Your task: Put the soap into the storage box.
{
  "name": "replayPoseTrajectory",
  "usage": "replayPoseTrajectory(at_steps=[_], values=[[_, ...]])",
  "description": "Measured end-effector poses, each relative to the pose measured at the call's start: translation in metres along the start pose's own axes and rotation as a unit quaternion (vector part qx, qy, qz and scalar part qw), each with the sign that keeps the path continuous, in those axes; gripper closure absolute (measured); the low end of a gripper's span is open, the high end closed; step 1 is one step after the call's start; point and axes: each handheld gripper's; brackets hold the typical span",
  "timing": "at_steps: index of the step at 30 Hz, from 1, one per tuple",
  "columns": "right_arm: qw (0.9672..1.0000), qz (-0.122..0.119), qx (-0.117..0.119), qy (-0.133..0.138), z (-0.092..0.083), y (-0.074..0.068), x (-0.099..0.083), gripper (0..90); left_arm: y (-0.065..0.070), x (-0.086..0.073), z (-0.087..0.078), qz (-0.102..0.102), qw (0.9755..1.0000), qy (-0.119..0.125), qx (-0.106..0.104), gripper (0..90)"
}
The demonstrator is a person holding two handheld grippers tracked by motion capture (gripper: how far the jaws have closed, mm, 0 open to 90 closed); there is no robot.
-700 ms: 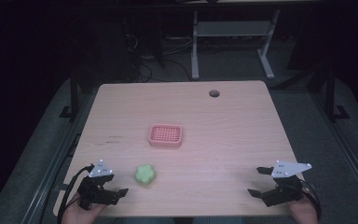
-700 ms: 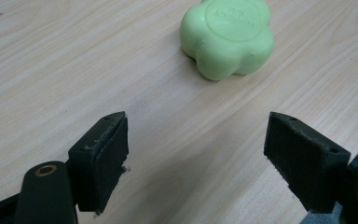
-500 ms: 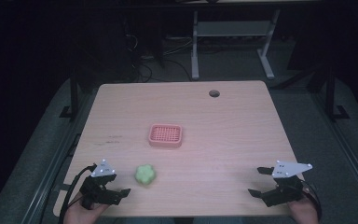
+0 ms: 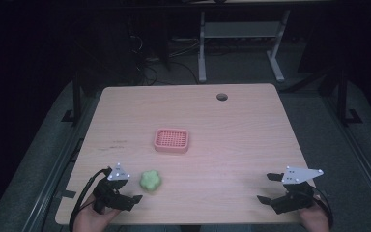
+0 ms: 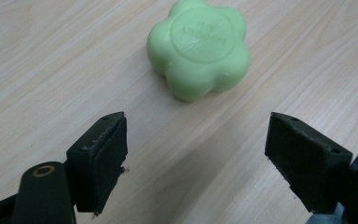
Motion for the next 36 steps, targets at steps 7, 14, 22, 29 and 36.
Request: replayPoseTrajectory(at_steps=[7,14,22,29,36], values=[[1.0000,0.003,-0.001,-0.001,0.000,0.000,0.000,13.7,0.002,0.006,0.003,0.006,1.0000,-0.003,-0.004,20.5],[1.0000,0.006,-0.003,0.003,-0.001,0.002,-0.002,13.8,0.003,0.013,0.002,0.005,1.0000,-0.006,-0.004,20.3],[1.0000,0.007,-0.004,0.002,-0.001,0.002,-0.002,13.8,0.005,0.025,0.009,0.017,0.9996,-0.022,-0.002,20.4],[1.0000,0.009,-0.003,0.002,-0.001,0.001,-0.002,13.8,0.006,0.039,0.012,0.020,0.9993,-0.032,0.002,20.4],[1.0000,0.005,-0.001,0.004,0.000,0.001,-0.001,13.8,0.006,0.049,0.019,0.025,0.9983,-0.053,0.006,20.4]])
Point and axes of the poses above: each handheld gripper's, and its own axes: z roughly forward along the jaws, x roughly out of its top, y roughly to its right, and after that the axes turned 1 degree about x, right-handed
